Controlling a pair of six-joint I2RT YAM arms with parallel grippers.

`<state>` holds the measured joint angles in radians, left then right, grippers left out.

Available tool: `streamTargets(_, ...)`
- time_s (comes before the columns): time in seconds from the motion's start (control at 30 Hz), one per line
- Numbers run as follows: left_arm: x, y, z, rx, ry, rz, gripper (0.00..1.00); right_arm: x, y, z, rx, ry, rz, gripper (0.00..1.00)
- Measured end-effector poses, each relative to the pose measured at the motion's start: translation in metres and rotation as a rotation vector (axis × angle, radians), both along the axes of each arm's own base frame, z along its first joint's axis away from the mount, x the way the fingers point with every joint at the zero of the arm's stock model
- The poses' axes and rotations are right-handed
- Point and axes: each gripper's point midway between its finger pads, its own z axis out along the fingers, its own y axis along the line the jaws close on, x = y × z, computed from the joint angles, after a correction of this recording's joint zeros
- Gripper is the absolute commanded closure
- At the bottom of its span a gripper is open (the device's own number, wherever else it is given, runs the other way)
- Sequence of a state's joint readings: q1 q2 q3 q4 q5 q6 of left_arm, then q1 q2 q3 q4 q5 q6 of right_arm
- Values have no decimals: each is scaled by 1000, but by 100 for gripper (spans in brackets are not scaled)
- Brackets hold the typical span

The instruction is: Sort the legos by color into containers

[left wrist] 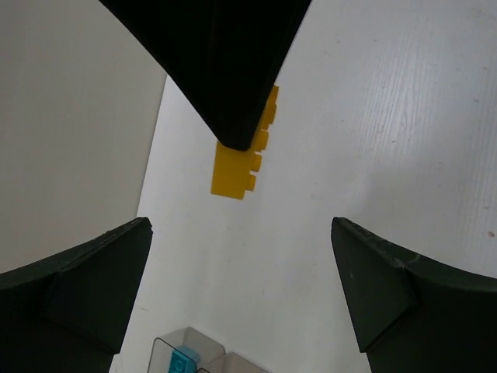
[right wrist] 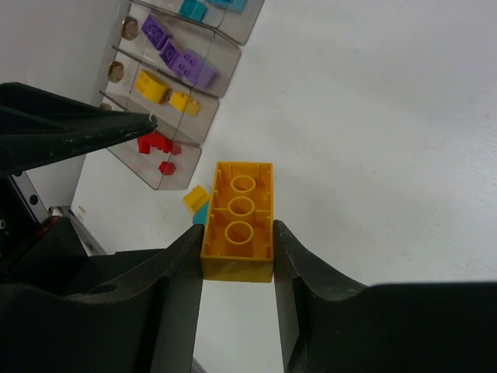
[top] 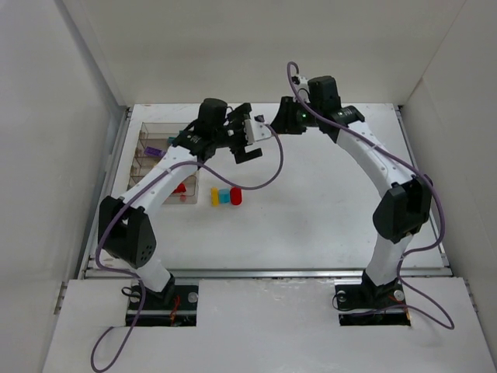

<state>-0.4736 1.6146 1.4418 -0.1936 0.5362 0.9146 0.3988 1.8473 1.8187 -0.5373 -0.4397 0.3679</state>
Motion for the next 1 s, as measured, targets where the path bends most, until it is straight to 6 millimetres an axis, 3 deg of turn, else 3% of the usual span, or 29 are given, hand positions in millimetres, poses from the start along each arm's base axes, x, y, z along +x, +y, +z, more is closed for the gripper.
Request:
streamTargets(0.17, 4, -11, -3, 17, -41, -18, 0, -11, 4, -13, 18, 56, 28, 100)
streamTargets(0.3, 9, -18, -10, 22, -39, -23, 0, -15, 8, -10, 44, 60, 53, 100)
streamTargets(0.4, 11, -21, -12, 24, -33, -27, 7, -20, 11, -5, 65, 59, 72, 100)
streamTargets(0.47, 12, -24, -10, 20, -34, -32, 33, -21, 13, -3, 75, 59, 81, 100)
streamTargets(0.53, 12, -28, -6, 13, -38, -38, 46, -24, 15, -2, 84, 65, 92, 100)
streamTargets(0.57, 11, -29, -4, 8, -40, -41, 61, -25, 16, -1, 89, 68, 100, 100)
streamTargets(0.67, 7, -31, -5, 3, -11, -48, 86, -21, 18, 9, 103, 37, 100, 100)
streamTargets(0.7, 5, -32, -5, -1, -7, -51, 100, -19, 18, 11, 102, 27, 98, 100)
streamTargets(0.73, 5, -33, -4, -4, -5, -50, 100, -19, 18, 12, 102, 25, 98, 100)
streamTargets(0.77, 5, -33, -4, -8, 0, -45, 100, -19, 18, 12, 103, 24, 98, 95)
streamTargets(0.8, 5, -33, -4, -12, 9, -41, 100, -19, 18, 12, 104, 25, 98, 83)
streamTargets(0.83, 4, -33, -5, -14, 20, -38, 100, -19, 18, 11, 105, 27, 100, 39)
streamTargets(0.87, 3, -32, -6, -16, 29, -33, 100, -20, 19, 11, 108, 33, 99, 5)
streamTargets(0.9, 4, -32, -5, -18, 34, -25, 100, -21, 19, 10, 108, 42, 102, 0)
streamTargets(1.0, 7, -23, -6, -29, 63, 10, 100, -17, 21, 12, 105, 43, 105, 0)
